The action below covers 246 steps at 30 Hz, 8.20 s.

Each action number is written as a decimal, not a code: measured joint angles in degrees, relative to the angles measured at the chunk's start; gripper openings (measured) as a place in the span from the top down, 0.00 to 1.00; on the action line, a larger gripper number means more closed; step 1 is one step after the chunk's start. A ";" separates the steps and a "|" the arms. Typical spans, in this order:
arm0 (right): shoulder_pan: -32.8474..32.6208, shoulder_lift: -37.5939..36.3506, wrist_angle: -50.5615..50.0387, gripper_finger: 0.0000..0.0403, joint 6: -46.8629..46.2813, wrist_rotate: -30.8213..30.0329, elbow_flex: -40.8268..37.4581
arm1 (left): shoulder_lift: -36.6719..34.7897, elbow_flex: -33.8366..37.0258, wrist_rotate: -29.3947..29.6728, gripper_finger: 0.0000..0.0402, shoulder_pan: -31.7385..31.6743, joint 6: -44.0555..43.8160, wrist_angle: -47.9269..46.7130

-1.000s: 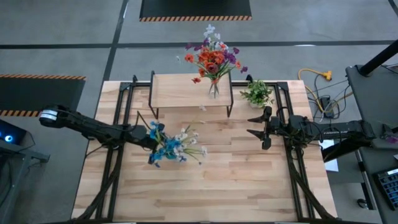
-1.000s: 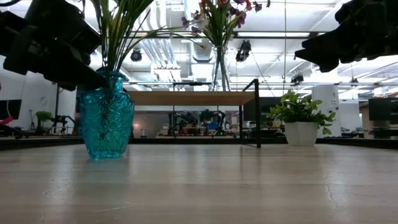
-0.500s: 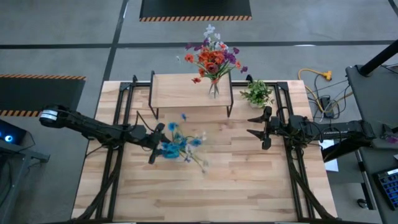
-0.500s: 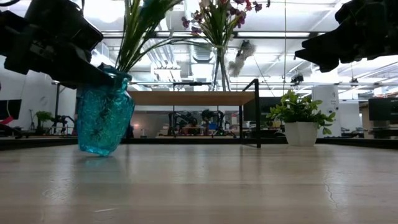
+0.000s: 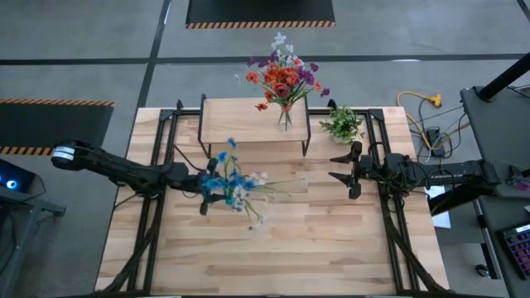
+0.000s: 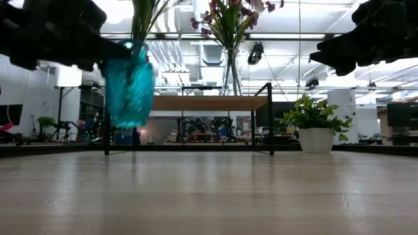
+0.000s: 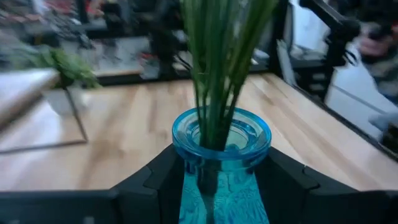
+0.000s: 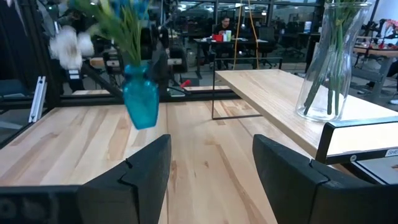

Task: Pick and place flowers into a vace then onto a shelf
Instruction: Put the blue vase on the shelf, then return to Home Position

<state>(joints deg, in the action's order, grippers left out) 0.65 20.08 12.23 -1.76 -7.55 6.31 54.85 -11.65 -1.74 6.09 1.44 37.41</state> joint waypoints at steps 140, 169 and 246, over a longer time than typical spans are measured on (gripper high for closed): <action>0.00 -0.09 -1.36 0.46 -1.91 0.02 0.00 | -10.68 -16.12 31.98 0.48 -26.03 -1.32 -17.16; 0.00 -0.07 -1.44 0.46 -1.90 0.02 0.00 | -6.58 -8.79 33.49 0.47 -26.08 -1.29 -2.10; 0.00 -0.06 0.30 0.46 -0.83 -0.15 0.04 | -42.34 8.76 9.97 1.00 -0.04 -0.36 -23.22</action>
<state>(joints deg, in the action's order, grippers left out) 0.64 20.02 12.53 -2.59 -7.70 6.35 12.50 -2.89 8.23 6.04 1.08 14.19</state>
